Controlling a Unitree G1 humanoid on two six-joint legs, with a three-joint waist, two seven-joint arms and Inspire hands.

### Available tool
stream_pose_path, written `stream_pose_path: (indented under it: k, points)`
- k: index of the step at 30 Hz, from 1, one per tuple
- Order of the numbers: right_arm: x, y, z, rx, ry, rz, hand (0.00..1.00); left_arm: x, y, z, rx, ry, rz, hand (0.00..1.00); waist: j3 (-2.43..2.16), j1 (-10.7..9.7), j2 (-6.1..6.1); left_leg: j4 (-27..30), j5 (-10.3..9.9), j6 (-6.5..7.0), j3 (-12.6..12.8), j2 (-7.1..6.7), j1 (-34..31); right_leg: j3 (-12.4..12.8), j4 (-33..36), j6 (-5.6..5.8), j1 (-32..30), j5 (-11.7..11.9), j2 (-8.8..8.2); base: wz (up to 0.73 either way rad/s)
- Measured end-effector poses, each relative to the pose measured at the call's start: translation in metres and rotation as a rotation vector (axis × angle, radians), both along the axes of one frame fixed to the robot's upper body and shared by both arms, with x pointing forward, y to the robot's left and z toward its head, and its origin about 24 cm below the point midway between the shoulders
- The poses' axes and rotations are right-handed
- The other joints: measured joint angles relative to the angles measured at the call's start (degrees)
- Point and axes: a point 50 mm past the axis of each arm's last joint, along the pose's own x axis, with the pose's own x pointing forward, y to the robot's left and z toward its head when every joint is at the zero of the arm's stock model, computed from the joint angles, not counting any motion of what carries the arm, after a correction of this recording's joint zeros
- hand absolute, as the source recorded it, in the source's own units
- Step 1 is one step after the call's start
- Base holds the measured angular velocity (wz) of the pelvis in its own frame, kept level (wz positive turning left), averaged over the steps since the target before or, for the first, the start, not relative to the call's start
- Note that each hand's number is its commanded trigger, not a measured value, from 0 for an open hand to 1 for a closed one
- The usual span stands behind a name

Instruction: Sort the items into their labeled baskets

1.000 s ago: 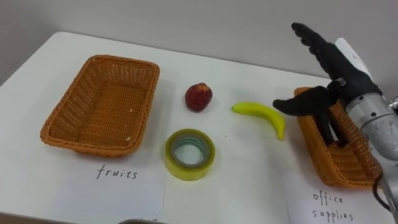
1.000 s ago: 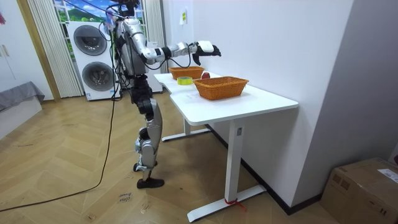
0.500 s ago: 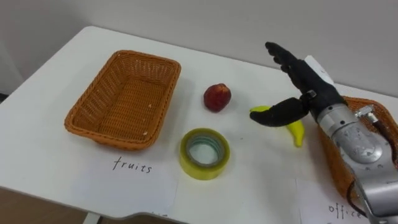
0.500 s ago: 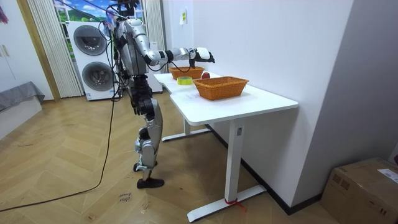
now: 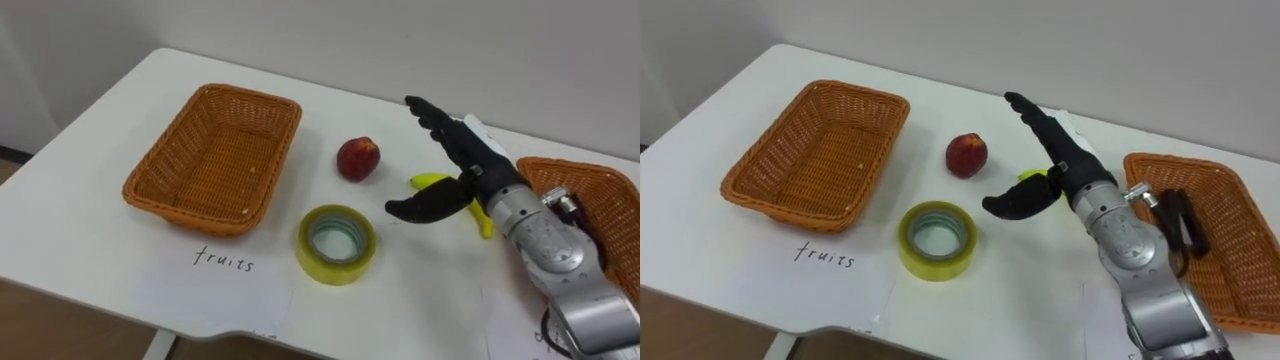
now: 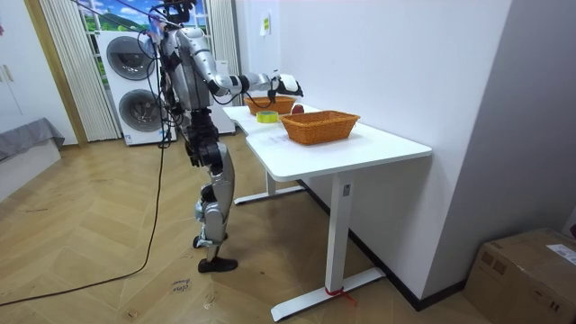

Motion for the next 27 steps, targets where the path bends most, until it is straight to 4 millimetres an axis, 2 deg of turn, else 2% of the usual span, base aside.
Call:
stream_pose_path:
  k: [13,19,23,27]
  points:
    - [-0.001,0.005,-0.002,-0.016,0.003,0.016,0.00,0.000,0.000,0.000,0.002,0.000,-0.001,0.00,-0.11,0.28,-0.49,-0.14,0.08,0.13,-0.60,-0.36,-0.11,-1.37,-0.10,0.27,0.32,-0.16,-0.46,0.03]
    - [-0.002,0.011,-0.007,-0.012,0.014,0.031,0.00,-0.002,0.000,0.000,0.004,0.004,-0.001,0.00,-0.05,1.60,-0.67,-0.09,0.12,0.18,-1.85,-0.55,0.02,-2.72,-0.27,0.34,1.09,-0.20,-0.56,0.12]
    - [-0.003,0.014,-0.023,0.004,0.077,0.018,0.00,-0.006,-0.005,-0.001,-0.008,0.015,-0.004,0.00,-0.01,2.80,-0.77,-0.08,0.28,0.29,-3.02,-1.08,-0.16,-3.45,-0.24,0.65,1.38,-0.40,-0.86,0.13]
    - [-0.003,0.013,-0.028,-0.004,0.095,0.012,0.00,-0.013,-0.005,-0.001,-0.014,0.037,0.001,0.00,-0.03,3.61,-0.82,-0.07,0.32,0.35,-3.64,-1.29,-0.24,-4.04,-0.23,0.77,1.57,-0.47,-1.02,0.10]
